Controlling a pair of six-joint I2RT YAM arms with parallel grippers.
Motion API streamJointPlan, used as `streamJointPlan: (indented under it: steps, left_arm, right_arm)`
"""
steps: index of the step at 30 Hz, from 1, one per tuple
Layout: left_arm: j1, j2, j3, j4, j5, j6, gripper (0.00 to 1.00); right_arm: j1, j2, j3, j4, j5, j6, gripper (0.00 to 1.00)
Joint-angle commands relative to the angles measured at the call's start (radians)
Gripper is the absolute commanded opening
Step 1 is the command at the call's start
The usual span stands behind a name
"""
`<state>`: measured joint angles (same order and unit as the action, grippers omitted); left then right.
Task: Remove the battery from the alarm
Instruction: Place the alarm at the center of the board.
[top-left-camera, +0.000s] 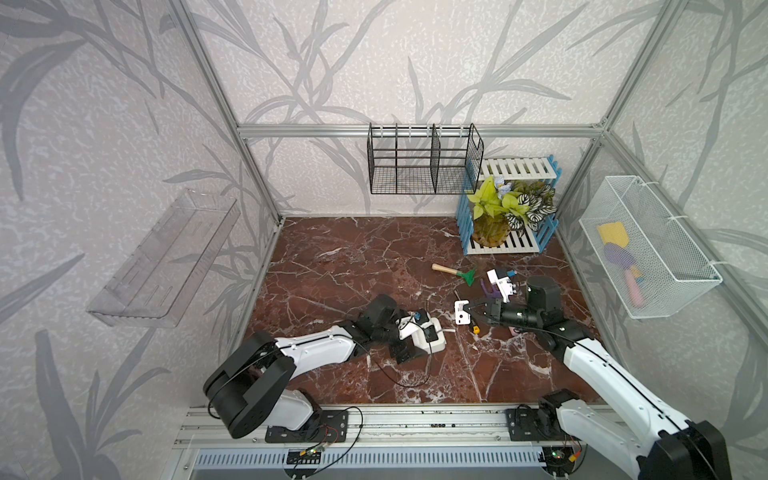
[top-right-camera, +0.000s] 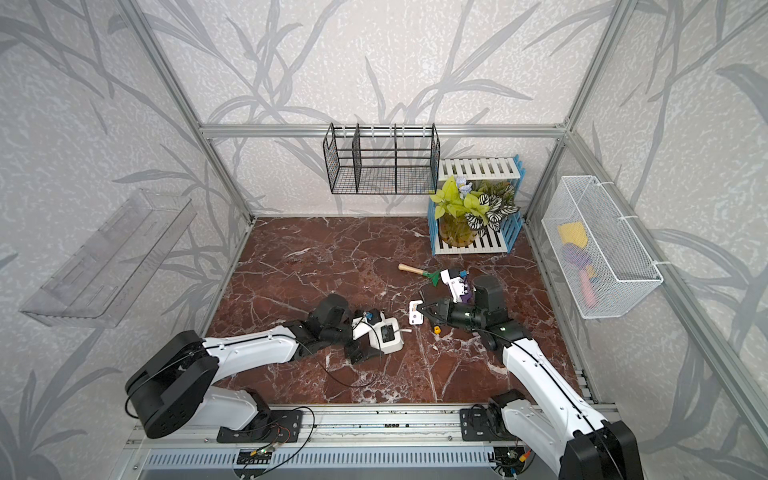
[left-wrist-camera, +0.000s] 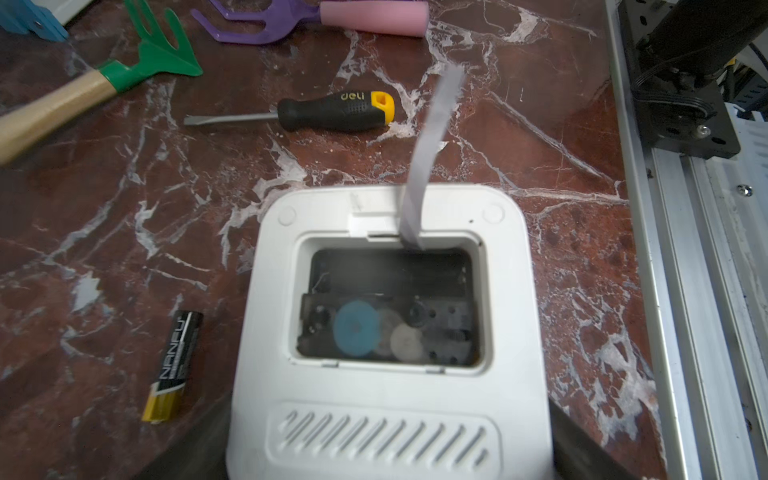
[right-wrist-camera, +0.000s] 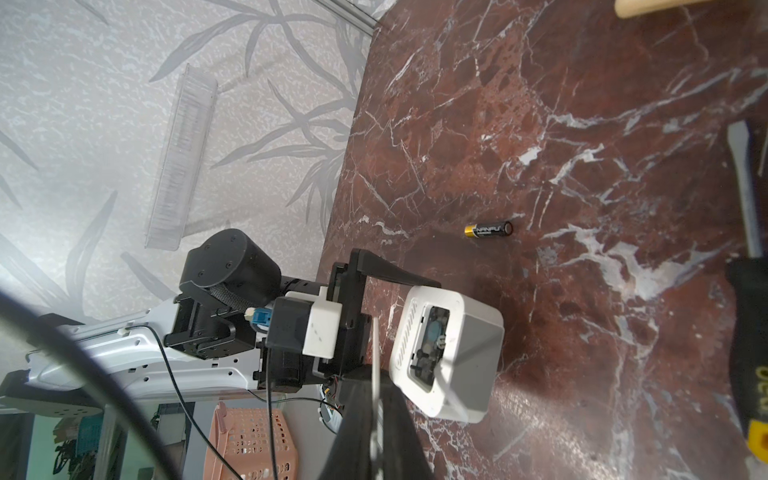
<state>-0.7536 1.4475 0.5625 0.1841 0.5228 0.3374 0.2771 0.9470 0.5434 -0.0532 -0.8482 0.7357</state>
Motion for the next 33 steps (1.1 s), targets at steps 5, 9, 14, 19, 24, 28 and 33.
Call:
streamJointPlan:
  steps: [5, 9, 14, 19, 24, 28, 33]
  left_arm:
    - [-0.081, 0.133, -0.039, 0.242, -0.118, -0.092, 0.57]
    - [-0.087, 0.175, -0.075, 0.329, -0.155, -0.063, 0.65]
    - [-0.095, 0.166, -0.139, 0.408, -0.144, -0.045, 0.91]
    - [-0.096, 0.138, -0.192, 0.461, -0.136, -0.057, 0.98]
    - [-0.096, 0.139, -0.228, 0.538, -0.146, -0.093, 1.00]
    - [-0.095, 0.132, -0.249, 0.577, -0.146, -0.112, 0.99]
    - [-0.096, 0.126, -0.264, 0.609, -0.133, -0.126, 0.99]
  right_arm:
    - [0.050, 0.036, -0.081, 0.038, -0.029, 0.017, 0.00]
    - [0.102, 0.105, -0.113, 0.089, 0.006, 0.025, 0.00]
    - [0.123, 0.210, -0.109, 0.152, -0.009, -0.006, 0.00]
    - [0.136, 0.312, -0.055, 0.174, -0.034, -0.058, 0.00]
    - [0.174, 0.411, 0.004, 0.182, -0.058, -0.093, 0.00]
    - [0.201, 0.468, 0.018, 0.195, -0.038, -0.090, 0.00]
    - [0.203, 0.516, 0.039, 0.177, -0.035, -0.125, 0.00]
